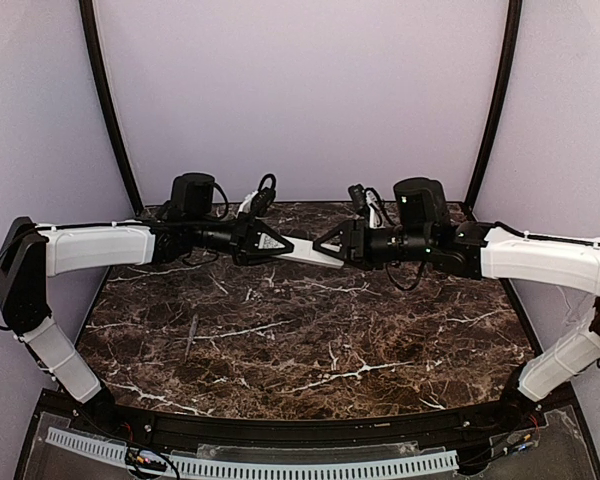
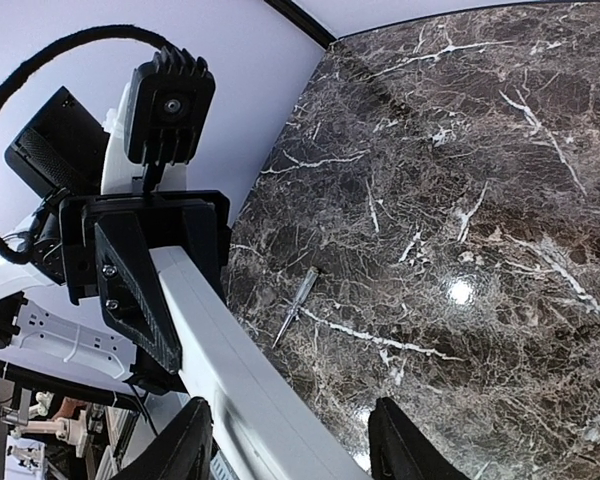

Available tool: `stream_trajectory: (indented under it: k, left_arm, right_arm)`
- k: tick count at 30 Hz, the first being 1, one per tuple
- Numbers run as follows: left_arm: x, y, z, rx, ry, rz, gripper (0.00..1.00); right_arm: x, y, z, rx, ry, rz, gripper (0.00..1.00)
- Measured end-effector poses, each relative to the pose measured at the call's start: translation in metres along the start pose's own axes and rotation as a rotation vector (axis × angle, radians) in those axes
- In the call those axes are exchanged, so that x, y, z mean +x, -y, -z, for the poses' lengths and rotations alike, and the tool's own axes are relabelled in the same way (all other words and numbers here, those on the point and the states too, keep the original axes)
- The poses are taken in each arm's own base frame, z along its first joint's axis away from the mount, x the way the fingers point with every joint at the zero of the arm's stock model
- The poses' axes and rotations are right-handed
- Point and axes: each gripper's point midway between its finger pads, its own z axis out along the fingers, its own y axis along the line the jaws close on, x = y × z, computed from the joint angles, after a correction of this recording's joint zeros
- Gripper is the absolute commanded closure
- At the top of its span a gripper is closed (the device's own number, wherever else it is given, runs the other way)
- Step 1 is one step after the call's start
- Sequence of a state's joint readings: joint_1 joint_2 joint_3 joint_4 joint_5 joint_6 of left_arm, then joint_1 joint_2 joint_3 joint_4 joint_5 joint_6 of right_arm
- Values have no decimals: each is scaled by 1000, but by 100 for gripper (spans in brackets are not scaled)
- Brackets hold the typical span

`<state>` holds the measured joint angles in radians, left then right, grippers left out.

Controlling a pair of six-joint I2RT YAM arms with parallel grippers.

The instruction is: Unload the batteries from the remote control

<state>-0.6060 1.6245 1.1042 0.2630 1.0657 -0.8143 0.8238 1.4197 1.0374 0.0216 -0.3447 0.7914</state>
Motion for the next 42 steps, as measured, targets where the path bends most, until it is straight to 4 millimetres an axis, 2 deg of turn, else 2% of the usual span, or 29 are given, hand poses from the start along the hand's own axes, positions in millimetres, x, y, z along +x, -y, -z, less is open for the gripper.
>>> stream_trajectory:
  k: [13,34,39,42]
  left_arm:
    - [2,0,-1,-2,-7,-9,100]
    - [4,2,4,12,-22,-10,100]
    - [5,2,4,12,-25,-9,100]
    - [5,2,4,14,-27,-10,99]
  right_arm:
    - [3,-1,-4,-21,-14,-6,49]
    - [5,-6,-4,-80,-23,-5,65]
    - [6,-6,-4,-89,-23,-2,65]
    - [6,-7,-4,-93,-23,-2,61]
